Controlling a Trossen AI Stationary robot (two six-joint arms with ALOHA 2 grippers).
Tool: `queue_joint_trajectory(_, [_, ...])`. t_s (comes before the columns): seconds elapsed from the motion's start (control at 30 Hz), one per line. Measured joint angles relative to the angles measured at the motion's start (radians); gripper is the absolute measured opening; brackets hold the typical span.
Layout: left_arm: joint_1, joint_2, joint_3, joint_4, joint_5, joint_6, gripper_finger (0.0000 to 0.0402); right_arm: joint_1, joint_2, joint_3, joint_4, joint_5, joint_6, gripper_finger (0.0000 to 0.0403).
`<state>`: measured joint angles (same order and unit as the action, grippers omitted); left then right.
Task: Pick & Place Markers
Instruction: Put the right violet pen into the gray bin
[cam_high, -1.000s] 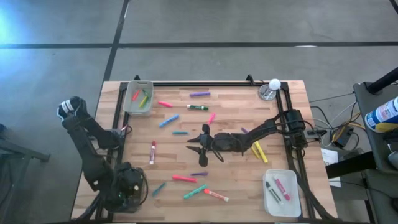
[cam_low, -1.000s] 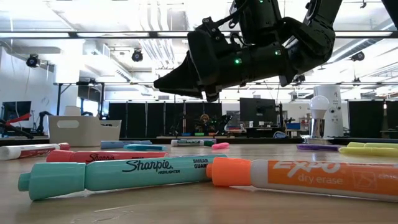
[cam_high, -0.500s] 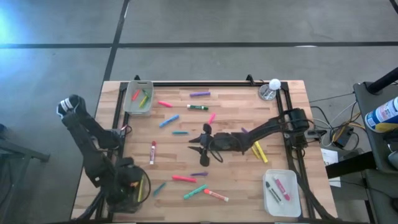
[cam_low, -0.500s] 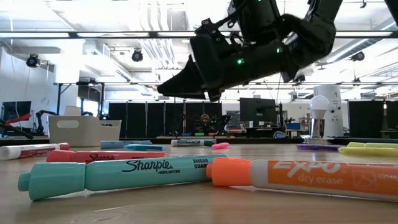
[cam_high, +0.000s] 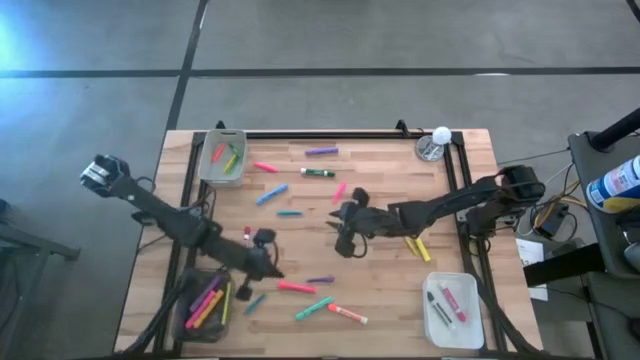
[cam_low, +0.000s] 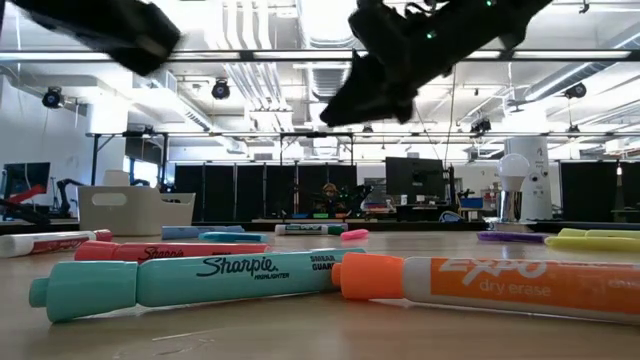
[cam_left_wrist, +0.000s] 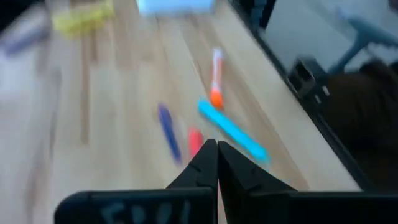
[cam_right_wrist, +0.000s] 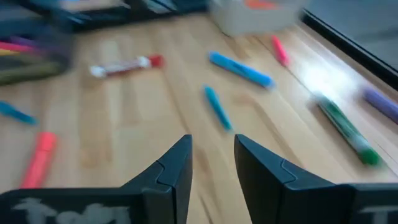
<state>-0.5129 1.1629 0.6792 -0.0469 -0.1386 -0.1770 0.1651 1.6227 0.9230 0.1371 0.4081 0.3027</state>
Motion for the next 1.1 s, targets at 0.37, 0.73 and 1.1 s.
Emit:
queue_joint_trajectory(0.37, [0.314,0.011,-0.441,0.915,0.133,0.158,0.0002,0.001,-0.151,0.001,-0.604,0.118,0.332,0.0174])
queue_joint_trajectory(0.73, [0.354,0.011,-0.58,1.147,0.133,0.139,0.0002,-0.035,-0.207,-0.026,-1.087,-0.008,0.598,0.0214])
queue_joint_trajectory(1.1, [0.354,0.015,-0.583,1.132,0.131,0.134,0.0002,-0.261,-0.201,-0.195,-0.96,-0.175,0.455,0.0214])
